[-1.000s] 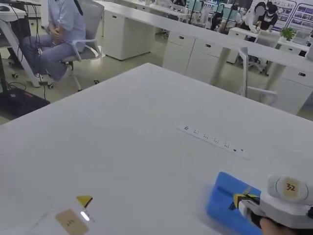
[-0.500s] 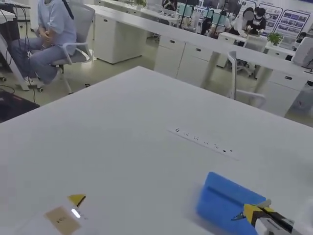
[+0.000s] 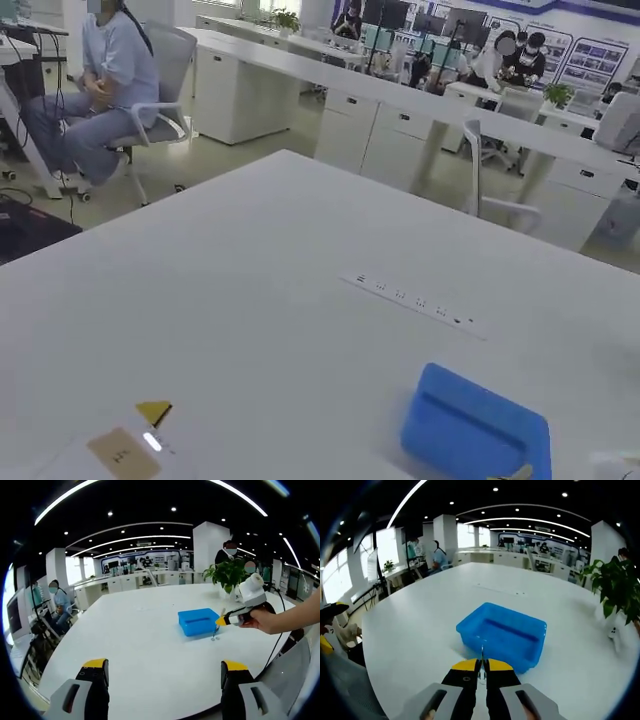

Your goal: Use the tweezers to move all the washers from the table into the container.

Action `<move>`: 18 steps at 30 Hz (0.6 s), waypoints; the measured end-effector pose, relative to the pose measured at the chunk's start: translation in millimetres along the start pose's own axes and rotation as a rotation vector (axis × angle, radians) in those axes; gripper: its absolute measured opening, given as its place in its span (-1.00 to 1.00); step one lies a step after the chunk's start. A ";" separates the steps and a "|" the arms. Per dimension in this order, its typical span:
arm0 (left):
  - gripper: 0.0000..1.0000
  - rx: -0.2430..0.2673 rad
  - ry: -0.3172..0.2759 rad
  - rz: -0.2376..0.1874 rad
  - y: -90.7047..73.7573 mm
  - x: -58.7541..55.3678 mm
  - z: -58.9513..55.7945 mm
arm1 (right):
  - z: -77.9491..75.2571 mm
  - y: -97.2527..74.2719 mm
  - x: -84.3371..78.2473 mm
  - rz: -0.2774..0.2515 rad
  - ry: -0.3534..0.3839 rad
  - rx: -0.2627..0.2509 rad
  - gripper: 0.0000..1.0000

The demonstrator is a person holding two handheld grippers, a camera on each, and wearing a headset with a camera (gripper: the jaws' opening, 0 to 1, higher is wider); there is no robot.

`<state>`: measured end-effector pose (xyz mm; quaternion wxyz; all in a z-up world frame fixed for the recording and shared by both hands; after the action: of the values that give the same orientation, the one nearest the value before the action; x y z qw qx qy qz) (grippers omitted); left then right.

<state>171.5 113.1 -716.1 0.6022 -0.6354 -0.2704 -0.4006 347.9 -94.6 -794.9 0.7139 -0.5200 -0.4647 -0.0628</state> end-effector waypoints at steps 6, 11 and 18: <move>0.90 -0.008 0.001 0.002 0.6 -1.2 -1.2 | -8.9 5.1 -4.4 0.017 -0.022 -0.013 -0.96; 0.89 -0.011 0.009 0.010 1.3 -2.6 -0.8 | -12.0 11.4 -1.8 0.022 0.001 -0.001 -0.96; 0.89 -0.012 0.006 0.001 0.9 -0.7 0.5 | -14.0 12.0 -3.3 0.035 -0.023 -0.014 -0.96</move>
<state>171.9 113.6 -717.2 0.5996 -0.6377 -0.2659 -0.4039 361.4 -101.7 -805.9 0.7057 -0.5338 -0.4635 -0.0478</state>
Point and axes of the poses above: the centre of the closed fingertips' face, and the gripper's own axes: y roughly forward along the fingers, z roughly to its left, x roughly out of its top, the point moved 2 cm from there along -y, roughly backward along the fingers, and after that the axes turned 7 degrees about z, right-handed, at the moved point
